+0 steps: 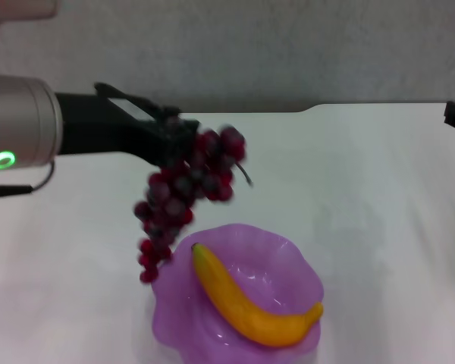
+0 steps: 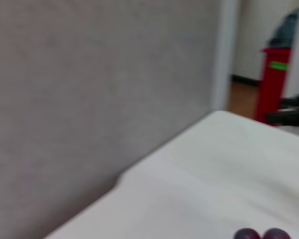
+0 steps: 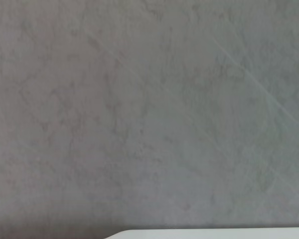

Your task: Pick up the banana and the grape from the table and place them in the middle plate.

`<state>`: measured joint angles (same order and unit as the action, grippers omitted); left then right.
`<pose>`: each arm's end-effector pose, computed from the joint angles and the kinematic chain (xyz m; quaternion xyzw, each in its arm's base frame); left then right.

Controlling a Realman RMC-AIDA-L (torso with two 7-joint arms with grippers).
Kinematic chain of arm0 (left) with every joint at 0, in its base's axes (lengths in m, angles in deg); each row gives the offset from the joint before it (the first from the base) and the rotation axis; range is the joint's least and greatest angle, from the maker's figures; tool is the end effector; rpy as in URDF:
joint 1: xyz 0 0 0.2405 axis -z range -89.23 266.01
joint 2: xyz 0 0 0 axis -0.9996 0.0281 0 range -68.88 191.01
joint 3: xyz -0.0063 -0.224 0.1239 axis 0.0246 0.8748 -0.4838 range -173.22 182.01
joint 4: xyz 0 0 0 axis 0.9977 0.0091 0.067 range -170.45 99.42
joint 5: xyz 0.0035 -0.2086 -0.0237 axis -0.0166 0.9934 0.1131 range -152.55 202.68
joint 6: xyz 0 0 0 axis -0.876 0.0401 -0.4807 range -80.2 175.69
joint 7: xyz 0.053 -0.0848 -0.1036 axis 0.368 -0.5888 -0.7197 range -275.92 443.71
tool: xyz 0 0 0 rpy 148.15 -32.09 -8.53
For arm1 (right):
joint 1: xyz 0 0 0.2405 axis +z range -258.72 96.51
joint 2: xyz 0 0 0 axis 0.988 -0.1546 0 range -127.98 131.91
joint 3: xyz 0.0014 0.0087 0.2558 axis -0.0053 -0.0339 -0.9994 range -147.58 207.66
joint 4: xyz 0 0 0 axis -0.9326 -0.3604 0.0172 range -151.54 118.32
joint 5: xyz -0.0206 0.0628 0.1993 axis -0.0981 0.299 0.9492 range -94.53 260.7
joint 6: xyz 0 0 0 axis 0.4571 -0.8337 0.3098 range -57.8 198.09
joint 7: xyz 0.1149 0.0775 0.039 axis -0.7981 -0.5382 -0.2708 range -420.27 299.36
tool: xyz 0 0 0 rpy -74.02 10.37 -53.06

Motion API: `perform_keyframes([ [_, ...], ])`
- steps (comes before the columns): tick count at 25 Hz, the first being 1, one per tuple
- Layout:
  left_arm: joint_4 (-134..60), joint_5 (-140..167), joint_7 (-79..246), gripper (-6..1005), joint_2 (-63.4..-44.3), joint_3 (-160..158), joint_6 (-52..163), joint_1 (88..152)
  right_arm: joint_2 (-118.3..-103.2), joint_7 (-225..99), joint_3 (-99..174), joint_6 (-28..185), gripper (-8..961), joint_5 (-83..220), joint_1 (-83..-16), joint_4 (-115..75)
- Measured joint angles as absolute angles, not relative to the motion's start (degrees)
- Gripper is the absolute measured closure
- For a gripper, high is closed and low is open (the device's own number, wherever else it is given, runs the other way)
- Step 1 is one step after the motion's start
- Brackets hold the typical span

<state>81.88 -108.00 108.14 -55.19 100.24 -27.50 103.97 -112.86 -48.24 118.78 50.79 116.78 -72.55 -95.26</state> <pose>-0.0914 0.3076 0.0734 -0.9185 -0.2261 -0.0940 0.3106 0.2684 0.3758 0.0707 -0.7201 0.3898 0.1530 0.5532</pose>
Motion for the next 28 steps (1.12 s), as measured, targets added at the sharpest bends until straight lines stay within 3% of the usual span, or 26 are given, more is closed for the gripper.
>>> perform_keyframes([
  [18,74.64,-95.71,112.65,750,-55.3,95.1,-31.05,106.35,-112.9,-48.24,118.72,50.8,168,117.08,-72.49,-95.62],
  [28,58.24,-95.52,116.67,755,-55.42,92.59,-27.26,111.35,-112.82,-48.24,119.1,50.53,168,117.01,-72.09,-95.63],
])
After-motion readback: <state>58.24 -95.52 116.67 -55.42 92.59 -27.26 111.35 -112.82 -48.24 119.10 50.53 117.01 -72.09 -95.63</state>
